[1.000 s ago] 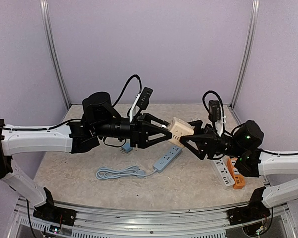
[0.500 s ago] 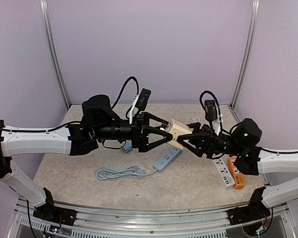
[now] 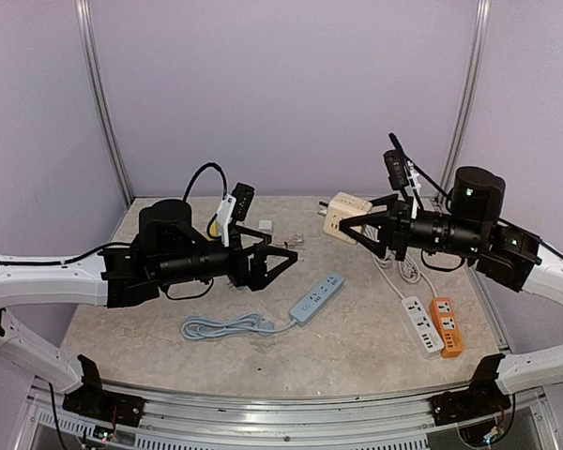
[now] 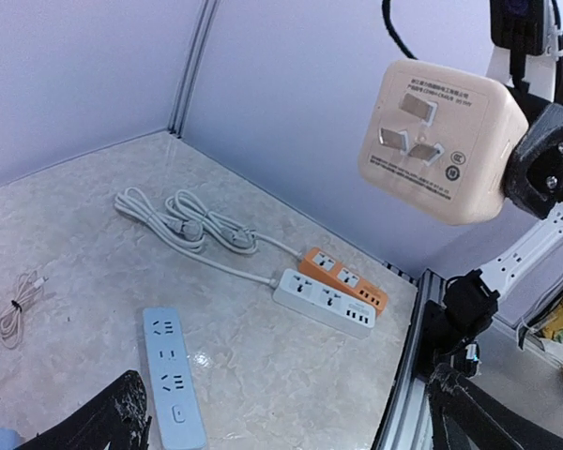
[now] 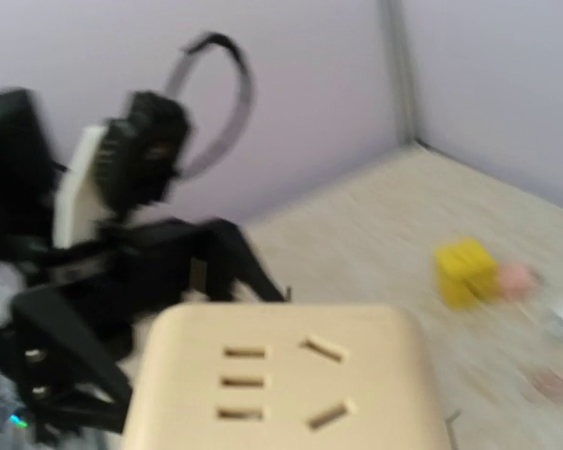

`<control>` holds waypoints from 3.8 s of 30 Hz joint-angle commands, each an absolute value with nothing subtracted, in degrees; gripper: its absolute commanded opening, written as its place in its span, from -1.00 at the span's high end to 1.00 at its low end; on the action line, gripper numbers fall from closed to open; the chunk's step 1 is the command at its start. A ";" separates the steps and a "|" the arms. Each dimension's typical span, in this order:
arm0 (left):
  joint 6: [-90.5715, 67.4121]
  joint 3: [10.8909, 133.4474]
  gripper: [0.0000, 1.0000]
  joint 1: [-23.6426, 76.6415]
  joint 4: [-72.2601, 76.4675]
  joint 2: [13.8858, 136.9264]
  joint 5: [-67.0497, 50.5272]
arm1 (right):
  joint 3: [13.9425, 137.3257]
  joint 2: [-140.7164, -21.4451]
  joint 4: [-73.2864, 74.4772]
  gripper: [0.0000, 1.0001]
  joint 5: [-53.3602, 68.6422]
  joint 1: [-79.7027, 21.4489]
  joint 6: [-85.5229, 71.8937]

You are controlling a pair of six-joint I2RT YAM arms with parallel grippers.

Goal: Insert the plug
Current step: Pick up the socket from the center of the board, then place the socket at the corner of the board.

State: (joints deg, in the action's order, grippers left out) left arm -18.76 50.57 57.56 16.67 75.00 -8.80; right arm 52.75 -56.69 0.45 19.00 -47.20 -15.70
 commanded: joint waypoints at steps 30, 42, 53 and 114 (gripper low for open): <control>-14.00 78.94 -0.98 56.05 -14.14 110.86 -0.75 | 56.21 -58.82 25.68 1.00 -7.02 -37.61 -19.84; -13.34 99.28 -0.98 55.03 -29.87 123.60 -4.98 | 58.08 -53.61 27.96 1.00 -13.40 -37.51 -18.81; -15.76 110.89 -0.98 54.56 -36.75 133.59 -4.85 | 58.18 -51.59 28.87 1.00 -14.42 -37.41 -18.24; -70.44 89.33 1.00 37.98 -67.28 107.13 39.49 | 55.38 -53.00 24.75 1.00 -10.85 -37.37 -17.52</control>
State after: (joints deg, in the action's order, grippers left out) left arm -56.97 91.35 40.14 -56.14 106.78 37.08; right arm 54.04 -52.58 27.09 -11.55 -38.02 -17.82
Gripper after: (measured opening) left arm 0.419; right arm 0.561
